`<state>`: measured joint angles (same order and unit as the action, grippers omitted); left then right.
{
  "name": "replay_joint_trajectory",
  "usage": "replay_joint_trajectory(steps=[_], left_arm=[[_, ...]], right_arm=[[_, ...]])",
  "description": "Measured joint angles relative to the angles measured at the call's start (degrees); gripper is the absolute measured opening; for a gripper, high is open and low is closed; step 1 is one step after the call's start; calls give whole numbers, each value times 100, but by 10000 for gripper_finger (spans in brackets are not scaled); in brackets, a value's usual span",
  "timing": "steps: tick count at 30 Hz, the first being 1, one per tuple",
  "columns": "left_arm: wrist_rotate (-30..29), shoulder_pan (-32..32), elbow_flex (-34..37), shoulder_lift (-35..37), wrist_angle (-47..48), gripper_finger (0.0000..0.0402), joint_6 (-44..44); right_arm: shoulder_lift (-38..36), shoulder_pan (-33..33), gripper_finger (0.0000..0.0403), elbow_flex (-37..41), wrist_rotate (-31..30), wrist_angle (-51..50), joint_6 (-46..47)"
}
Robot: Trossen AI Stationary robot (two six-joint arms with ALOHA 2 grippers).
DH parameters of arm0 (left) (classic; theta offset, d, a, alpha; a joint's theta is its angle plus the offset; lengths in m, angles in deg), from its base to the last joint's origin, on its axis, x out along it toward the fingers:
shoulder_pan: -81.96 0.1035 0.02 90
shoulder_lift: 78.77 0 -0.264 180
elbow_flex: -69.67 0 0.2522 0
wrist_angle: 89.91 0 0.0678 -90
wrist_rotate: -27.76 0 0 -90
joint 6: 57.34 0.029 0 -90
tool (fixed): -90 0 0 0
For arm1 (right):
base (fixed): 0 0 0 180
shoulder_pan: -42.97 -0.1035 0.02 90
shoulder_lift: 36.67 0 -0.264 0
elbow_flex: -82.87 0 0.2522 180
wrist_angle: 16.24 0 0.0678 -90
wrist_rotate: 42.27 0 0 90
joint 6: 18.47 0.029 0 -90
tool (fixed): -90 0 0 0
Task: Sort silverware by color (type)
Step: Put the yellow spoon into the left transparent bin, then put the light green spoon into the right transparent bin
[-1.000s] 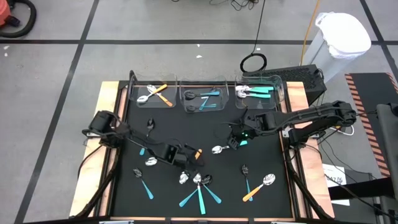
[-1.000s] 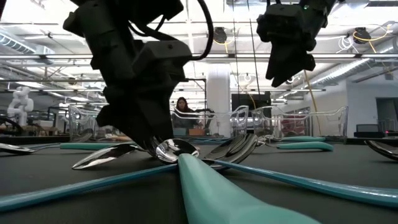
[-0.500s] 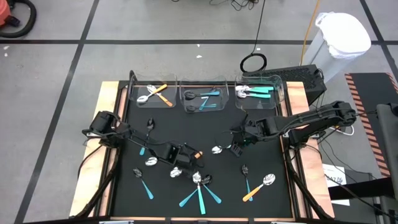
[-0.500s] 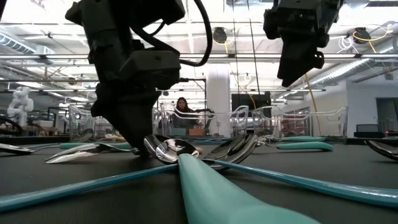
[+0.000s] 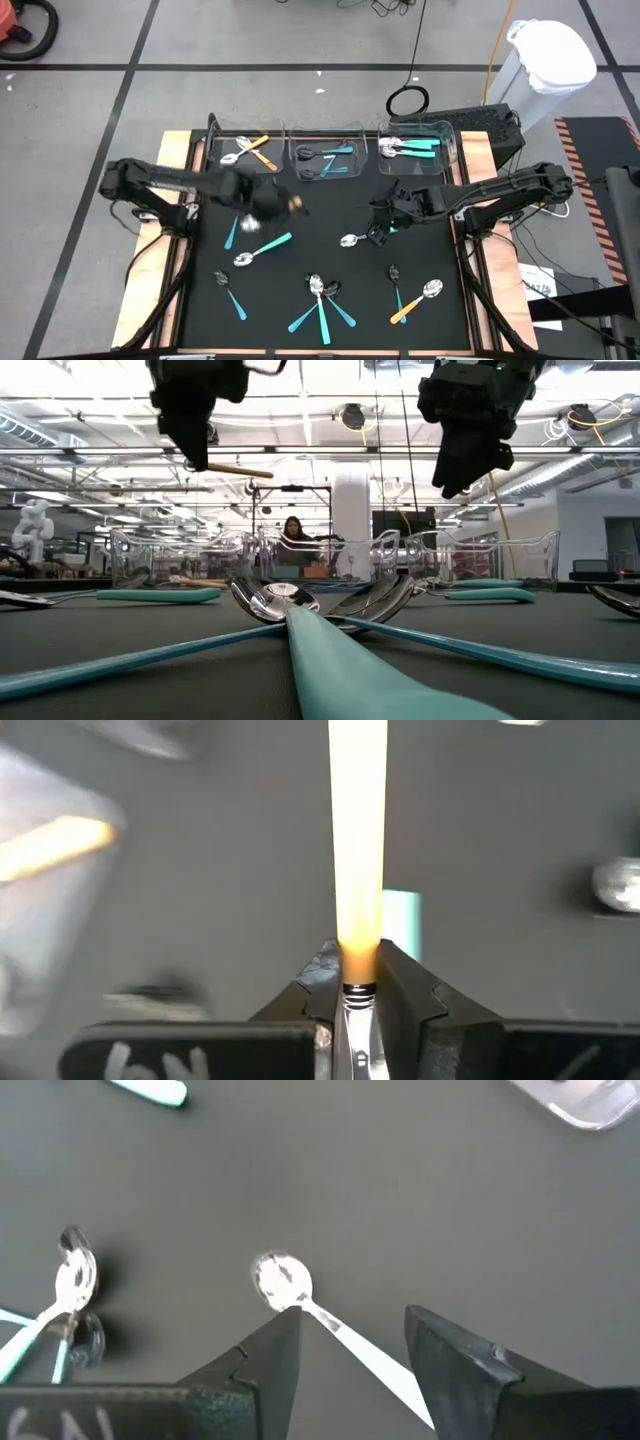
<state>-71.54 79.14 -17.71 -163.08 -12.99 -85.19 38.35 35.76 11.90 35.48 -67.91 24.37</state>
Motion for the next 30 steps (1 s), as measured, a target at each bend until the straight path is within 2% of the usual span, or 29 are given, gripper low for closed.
replay_joint_trajectory(steps=[6,11,17,22,27,30], left_arm=[[-285,1658,10,426,296,39,1938],[-620,2854,11,411,-61,41,3317],[-692,4009,2,161,-953,88,4515],[-666,4653,2,-185,-1107,150,4771],[-545,4800,4,-298,-775,197,4465],[58,4701,4,-279,-559,208,4042]], right_arm=[[0,201,173,0,3,297,108],[0,239,173,0,7,295,296],[0,254,173,0,2,91,515],[0,354,173,0,-7,82,610],[0,495,173,0,2,81,586],[0,545,173,0,1,83,417]])
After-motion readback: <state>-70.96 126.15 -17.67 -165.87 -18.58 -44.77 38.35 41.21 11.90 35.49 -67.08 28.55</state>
